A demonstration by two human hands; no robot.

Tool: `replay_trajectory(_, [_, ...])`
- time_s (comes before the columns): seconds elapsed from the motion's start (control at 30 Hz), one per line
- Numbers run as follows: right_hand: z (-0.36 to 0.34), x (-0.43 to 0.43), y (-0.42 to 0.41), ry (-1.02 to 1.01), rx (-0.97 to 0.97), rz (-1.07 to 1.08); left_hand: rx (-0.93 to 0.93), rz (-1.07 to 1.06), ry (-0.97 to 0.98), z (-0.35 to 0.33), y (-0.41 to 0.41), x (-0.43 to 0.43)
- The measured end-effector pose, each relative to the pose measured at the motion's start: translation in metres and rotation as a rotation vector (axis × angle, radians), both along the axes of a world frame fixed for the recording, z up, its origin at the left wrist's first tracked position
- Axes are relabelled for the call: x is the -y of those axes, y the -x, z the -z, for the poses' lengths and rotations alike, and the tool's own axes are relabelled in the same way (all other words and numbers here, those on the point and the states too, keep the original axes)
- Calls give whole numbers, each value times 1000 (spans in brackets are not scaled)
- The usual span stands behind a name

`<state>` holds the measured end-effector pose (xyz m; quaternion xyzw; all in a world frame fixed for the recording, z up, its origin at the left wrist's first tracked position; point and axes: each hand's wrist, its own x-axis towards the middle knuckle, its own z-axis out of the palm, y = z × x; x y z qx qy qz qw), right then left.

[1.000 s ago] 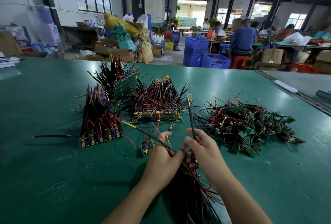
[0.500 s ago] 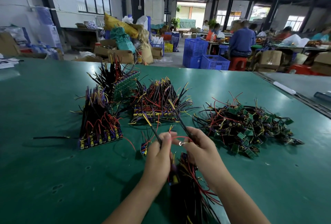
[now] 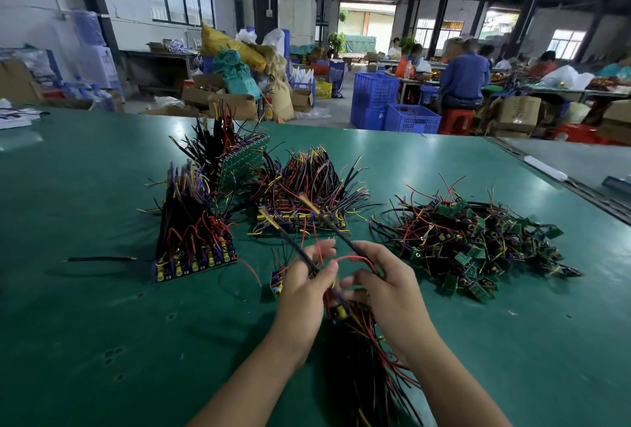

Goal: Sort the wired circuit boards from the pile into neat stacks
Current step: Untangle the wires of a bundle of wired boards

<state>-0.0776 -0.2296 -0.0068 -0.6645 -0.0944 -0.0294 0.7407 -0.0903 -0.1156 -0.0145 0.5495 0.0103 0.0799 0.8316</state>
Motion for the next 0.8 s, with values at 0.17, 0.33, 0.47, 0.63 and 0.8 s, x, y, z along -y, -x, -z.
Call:
replay_trajectory(0.17, [6, -7, 3, 273, 107, 50, -67, 99, 188, -3, 4, 10])
replay_trajectory(0.33, [6, -11, 9, 106, 30, -70, -44, 196, 216, -2, 6, 7])
replay_trajectory(0.47, [5, -11, 9, 138, 87, -73, -14, 197, 125, 0, 5, 6])
replay_trajectory(0.63, [4, -9, 11, 291, 134, -130, -71, 214, 440, -4, 5, 10])
replay_trajectory(0.8, [4, -11, 20, 667, 330, -131, -103, 53, 320, -5, 5, 8])
